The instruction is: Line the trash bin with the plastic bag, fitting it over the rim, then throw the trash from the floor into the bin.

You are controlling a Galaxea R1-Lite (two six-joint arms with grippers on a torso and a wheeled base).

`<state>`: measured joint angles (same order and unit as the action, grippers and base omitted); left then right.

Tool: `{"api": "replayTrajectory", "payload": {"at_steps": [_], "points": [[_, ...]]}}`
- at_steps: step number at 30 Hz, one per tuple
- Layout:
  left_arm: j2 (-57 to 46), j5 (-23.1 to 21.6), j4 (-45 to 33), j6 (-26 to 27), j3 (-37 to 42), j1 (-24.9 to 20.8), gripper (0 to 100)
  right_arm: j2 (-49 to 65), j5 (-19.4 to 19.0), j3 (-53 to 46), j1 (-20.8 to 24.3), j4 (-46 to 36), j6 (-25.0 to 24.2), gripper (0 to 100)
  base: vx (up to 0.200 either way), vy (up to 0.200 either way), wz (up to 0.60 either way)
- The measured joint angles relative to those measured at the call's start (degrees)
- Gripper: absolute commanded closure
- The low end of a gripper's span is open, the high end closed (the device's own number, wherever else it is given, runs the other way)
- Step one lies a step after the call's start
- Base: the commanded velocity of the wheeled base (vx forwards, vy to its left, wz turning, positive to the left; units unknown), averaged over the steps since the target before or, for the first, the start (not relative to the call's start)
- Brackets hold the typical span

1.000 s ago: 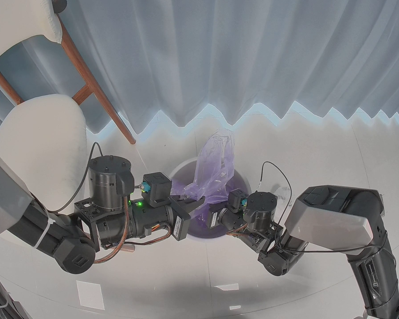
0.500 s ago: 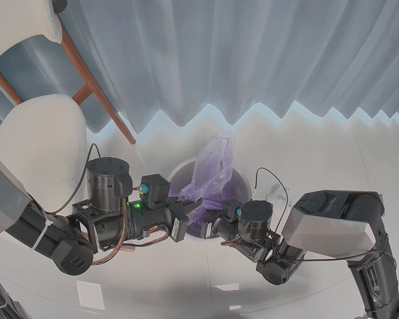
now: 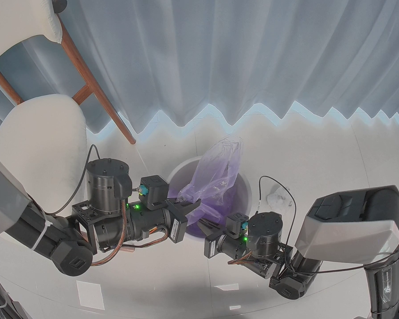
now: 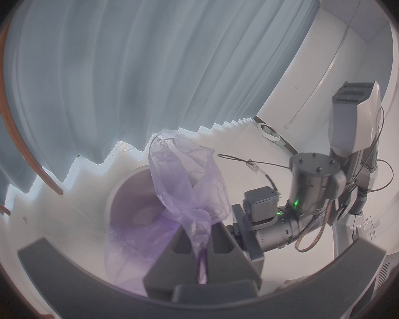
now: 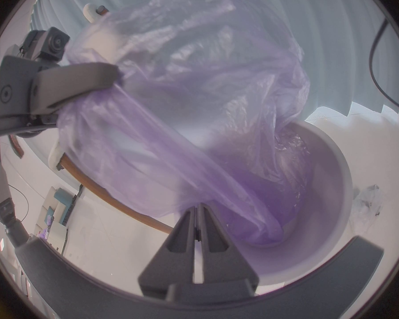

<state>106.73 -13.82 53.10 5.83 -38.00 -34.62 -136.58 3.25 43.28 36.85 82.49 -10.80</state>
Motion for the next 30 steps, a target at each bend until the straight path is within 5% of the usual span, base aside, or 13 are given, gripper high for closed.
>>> {"api": "replayTrajectory", "payload": {"at_steps": [30], "points": [[-1.07,0.99,-0.52,5.10,2.43,0.00,100,14.68,3.25,-13.07,-0.28,-0.22,-2.99,100,0.000,0.000,0.00]]}}
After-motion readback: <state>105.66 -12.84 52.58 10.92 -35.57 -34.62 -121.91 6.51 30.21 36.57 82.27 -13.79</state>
